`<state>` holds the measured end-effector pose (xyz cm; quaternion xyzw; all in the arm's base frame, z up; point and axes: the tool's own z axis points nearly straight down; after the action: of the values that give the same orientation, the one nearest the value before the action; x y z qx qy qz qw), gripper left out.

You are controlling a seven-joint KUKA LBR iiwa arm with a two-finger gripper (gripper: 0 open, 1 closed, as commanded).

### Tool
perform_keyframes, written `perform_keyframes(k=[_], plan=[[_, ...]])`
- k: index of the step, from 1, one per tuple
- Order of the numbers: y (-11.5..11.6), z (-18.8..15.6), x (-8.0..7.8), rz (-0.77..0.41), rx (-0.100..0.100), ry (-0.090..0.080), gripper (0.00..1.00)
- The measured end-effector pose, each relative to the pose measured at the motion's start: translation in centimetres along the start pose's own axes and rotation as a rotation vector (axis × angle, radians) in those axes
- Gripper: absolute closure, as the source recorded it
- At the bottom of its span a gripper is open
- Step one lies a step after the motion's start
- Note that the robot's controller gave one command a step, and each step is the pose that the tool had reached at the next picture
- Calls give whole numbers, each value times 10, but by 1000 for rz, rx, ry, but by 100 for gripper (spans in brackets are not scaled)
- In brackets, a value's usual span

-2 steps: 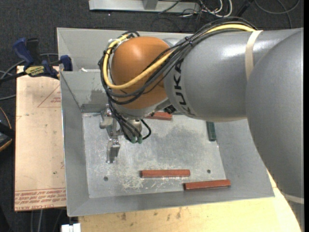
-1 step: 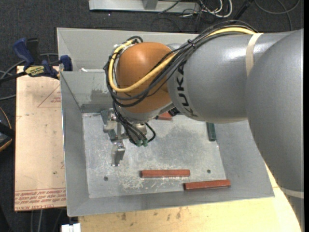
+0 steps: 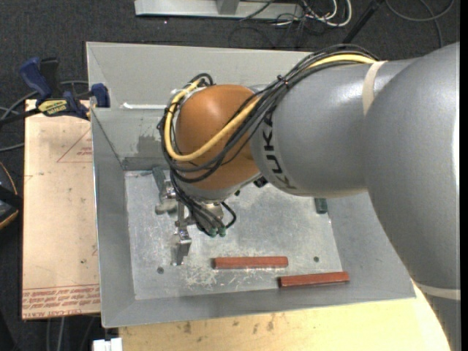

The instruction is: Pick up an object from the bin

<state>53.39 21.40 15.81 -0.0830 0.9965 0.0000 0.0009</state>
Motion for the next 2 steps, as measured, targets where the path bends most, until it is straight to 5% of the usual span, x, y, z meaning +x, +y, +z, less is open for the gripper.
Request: perform_keyframes(k=[1,2], plan=[[-31,36,-41,-106,-3,-3,0],[-49,17,-44,51,0,7,0]])
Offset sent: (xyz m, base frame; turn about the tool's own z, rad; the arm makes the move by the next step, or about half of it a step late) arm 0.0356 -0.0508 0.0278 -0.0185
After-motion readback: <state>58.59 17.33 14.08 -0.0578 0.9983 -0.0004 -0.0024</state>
